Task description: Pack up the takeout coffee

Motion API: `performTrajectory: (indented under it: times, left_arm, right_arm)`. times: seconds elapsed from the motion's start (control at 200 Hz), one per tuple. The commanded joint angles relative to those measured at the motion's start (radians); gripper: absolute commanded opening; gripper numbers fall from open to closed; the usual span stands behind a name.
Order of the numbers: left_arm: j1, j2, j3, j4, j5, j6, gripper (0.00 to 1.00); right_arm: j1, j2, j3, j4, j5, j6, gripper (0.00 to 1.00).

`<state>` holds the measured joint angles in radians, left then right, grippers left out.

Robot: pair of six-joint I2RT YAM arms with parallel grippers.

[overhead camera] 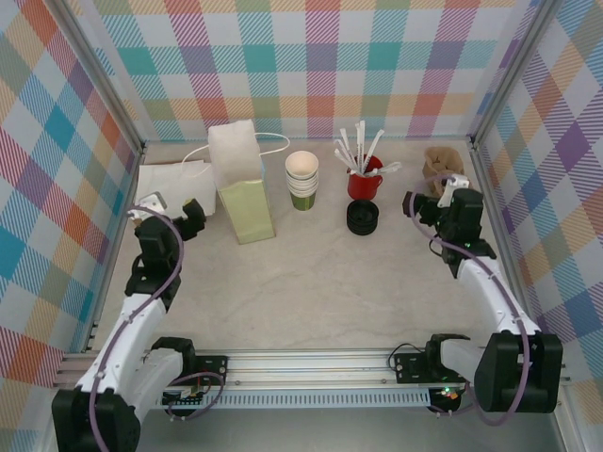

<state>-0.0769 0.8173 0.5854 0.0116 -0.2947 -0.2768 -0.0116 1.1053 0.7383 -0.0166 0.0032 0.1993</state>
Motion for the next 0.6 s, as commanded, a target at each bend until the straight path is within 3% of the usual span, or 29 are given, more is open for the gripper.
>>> performTrajectory:
  times: [0.0, 0.135, 0.285, 0.44, 0.595]
  left_arm:
    - [-0.004, -0.044, 0.128, -0.326, 0.098, -0.151, 1.0]
    - [-0.011, -0.008, 0.272, -0.412, 0.282, -0.229, 1.0]
    - [-0.095, 0.087, 0.356, -0.33, 0.41, -0.297, 0.99]
    - [-0.229, 0.187, 0.411, -0.235, 0.412, -0.313, 0.99]
    - [-0.299, 0.229, 0.43, -0.21, 0.35, -0.307, 0.99]
  right_arm:
    - [0.008, 0.012, 0.153, -0.321, -0.086, 0.097, 1.0]
    - [0.027, 0.113, 0.363, -0.475, -0.22, 0.181, 1.0]
    - [0.132, 0.292, 0.653, -0.613, -0.252, 0.211, 0.95]
    - [0.258, 0.496, 0.928, -0.693, -0.238, 0.215, 0.89]
    - [0.346, 0.697, 1.158, -0.783, -0.212, 0.213, 0.83]
